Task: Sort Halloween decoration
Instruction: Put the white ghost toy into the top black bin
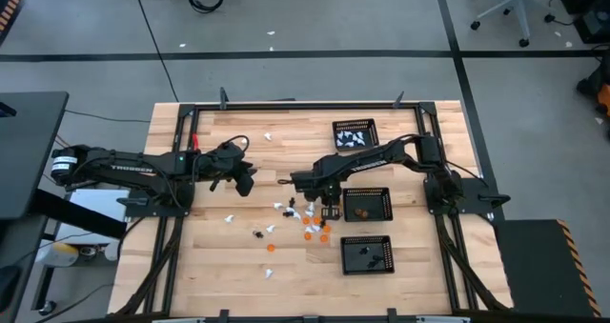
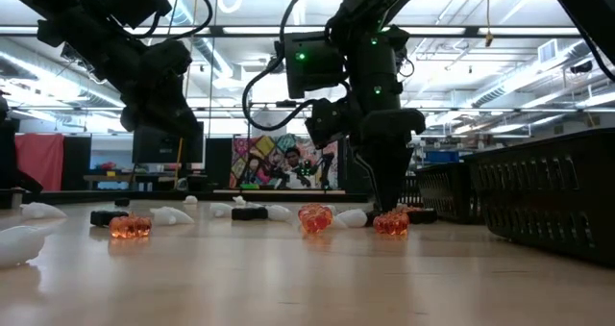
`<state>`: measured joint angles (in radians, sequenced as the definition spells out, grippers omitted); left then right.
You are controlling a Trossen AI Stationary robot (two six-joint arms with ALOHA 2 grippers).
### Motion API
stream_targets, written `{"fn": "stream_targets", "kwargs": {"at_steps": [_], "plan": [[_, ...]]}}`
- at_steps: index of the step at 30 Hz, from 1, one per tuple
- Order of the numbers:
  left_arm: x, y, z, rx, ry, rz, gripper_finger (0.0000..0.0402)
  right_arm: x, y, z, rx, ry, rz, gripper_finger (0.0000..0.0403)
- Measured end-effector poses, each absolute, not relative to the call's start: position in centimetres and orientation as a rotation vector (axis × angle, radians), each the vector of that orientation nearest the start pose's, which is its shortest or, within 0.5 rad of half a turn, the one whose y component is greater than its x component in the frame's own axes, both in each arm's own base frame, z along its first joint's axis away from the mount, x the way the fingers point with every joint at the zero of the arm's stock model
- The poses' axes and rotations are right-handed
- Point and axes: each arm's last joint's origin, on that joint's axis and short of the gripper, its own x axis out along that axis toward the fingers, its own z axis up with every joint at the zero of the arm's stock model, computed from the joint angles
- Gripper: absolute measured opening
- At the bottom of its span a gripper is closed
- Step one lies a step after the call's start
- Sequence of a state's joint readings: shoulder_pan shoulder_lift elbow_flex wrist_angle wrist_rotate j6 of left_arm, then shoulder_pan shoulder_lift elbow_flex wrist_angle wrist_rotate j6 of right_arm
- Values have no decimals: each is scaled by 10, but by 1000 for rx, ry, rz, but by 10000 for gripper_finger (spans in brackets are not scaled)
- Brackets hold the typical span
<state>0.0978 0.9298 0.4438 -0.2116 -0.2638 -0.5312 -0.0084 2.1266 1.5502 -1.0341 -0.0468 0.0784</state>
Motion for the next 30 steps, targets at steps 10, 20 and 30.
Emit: {"fn": "stream_targets", "kwargs": {"at_steps": [10,20,30], "plan": [[178,25,192,-443,591,522,130,383,-36,199,184,1461,-52,49],[178,25,192,-454,589,526,130,352,-120,240,282,1322,-193,49],[178,26,192,-525,560,576,130,310,-208,238,328,1304,-304,51]]}}
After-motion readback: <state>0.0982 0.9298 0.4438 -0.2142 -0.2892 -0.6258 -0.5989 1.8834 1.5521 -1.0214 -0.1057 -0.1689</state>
